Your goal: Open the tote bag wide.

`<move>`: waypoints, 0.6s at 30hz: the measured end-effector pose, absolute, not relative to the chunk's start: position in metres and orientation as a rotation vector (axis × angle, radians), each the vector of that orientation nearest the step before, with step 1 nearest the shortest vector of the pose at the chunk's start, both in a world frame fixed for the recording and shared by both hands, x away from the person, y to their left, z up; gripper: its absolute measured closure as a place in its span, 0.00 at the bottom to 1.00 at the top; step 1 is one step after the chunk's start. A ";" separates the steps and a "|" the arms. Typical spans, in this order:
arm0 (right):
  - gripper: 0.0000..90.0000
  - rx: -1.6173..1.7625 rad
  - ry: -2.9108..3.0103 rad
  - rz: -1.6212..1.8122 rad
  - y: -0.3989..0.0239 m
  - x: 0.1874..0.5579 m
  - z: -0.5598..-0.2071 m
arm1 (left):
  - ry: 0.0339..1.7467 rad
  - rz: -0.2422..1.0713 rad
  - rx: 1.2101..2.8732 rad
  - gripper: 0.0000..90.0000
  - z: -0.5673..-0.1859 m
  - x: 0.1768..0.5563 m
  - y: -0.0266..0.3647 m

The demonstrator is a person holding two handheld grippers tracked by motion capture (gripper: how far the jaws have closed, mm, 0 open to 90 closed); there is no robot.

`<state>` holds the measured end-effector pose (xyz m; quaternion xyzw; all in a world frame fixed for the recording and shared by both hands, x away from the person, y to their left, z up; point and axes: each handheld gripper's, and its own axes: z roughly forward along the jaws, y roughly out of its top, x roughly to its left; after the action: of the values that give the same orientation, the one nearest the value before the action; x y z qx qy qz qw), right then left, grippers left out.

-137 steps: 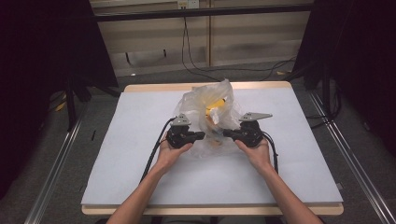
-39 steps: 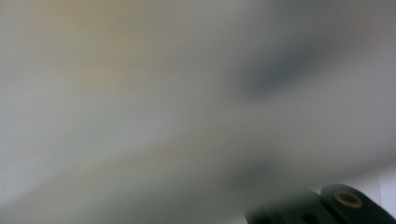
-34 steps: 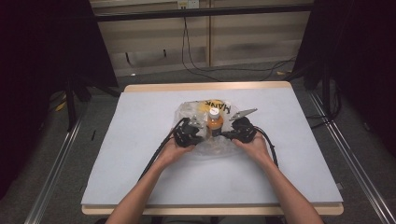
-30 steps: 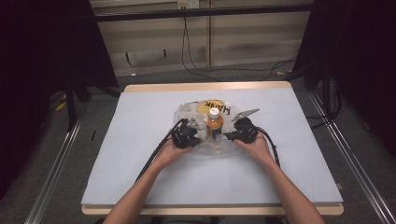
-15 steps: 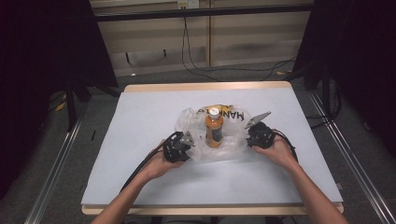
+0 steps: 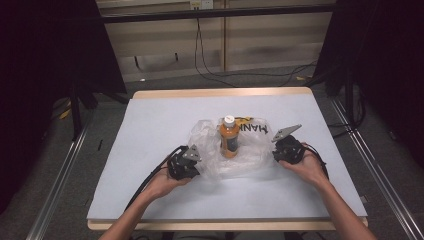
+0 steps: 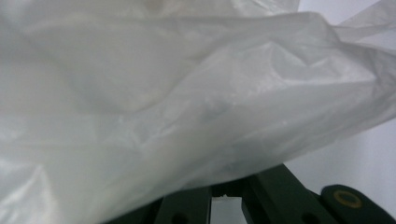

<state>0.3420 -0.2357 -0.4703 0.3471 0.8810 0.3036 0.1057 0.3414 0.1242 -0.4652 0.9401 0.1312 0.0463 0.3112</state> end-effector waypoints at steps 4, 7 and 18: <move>1.00 1.030 2.542 1.062 -0.231 0.347 -0.461 | 0.386 0.125 2.401 1.00 -0.457 0.340 0.124; 1.00 1.014 2.510 1.114 -0.227 0.352 -0.447 | 0.348 0.133 2.394 1.00 -0.447 0.333 0.118; 1.00 0.957 2.454 1.203 -0.215 0.362 -0.414 | 0.269 0.147 2.368 1.00 -0.418 0.309 0.111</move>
<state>0.3621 -0.2150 -0.4137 0.3280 0.8411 0.4123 0.1225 0.3090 0.1105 -0.4175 0.9220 0.1047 0.0572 0.3682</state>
